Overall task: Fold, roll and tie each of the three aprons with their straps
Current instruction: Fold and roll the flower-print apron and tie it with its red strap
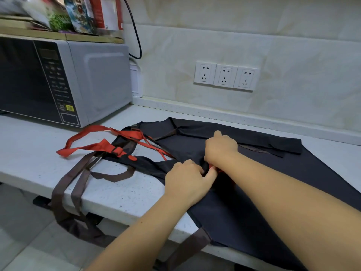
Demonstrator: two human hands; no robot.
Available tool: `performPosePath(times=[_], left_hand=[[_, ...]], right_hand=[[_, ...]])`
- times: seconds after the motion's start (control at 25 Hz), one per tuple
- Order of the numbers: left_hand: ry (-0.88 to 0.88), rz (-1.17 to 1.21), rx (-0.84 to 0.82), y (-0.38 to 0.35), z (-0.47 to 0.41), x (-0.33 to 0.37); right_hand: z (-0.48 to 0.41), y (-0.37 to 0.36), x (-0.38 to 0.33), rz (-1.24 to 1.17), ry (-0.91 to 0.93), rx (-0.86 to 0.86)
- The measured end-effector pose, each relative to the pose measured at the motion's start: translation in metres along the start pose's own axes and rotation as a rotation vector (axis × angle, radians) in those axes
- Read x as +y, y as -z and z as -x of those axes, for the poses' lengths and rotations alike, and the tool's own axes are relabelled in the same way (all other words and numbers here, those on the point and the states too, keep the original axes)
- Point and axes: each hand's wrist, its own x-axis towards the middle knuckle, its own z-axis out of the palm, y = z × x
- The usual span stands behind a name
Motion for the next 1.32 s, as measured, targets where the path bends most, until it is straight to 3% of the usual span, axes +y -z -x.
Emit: performPosePath(times=[0.12, 0.28, 0.36, 0.48, 0.6, 0.76, 0.92, 1.0, 1.08, 1.24, 1.32], left_hand=[[0.054, 0.066, 0.003, -0.003, 0.000, -0.001], [0.035, 0.064, -0.035, -0.006, -0.002, -0.008], [0.015, 0.050, -0.027, -0.007, 0.000, -0.010], [0.019, 0.129, 0.018, -0.004, 0.005, -0.008], [0.081, 0.216, 0.042, 0.001, 0.007, -0.007], [0.133, 0.291, 0.096, 0.006, 0.012, -0.006], [0.123, 0.452, 0.145, 0.005, 0.013, -0.010], [0.091, 0.408, 0.174, 0.001, 0.015, -0.014], [0.073, 0.413, 0.163, 0.000, 0.017, -0.017], [0.036, 0.508, 0.103, 0.009, 0.019, -0.021], [-0.055, 0.528, 0.074, 0.010, 0.022, -0.019]], right_hand=[[-0.009, 0.015, 0.008, -0.138, 0.077, -0.142], [-0.013, 0.029, 0.061, -0.970, 0.041, -0.448], [-0.009, 0.018, 0.078, -1.170, -0.016, -0.545], [-0.003, 0.000, 0.068, -1.125, -0.094, -0.604], [-0.009, -0.002, 0.036, -1.054, -0.075, -0.464], [-0.015, 0.007, -0.012, -0.601, -0.103, -0.275], [-0.008, 0.008, -0.042, -0.418, -0.128, -0.221], [-0.010, 0.010, -0.037, -0.538, -0.056, -0.264], [-0.012, 0.016, -0.021, -0.847, -0.019, -0.372], [-0.005, 0.016, 0.020, -1.209, -0.122, -0.561], [0.003, 0.011, 0.042, -1.268, -0.155, -0.585]])
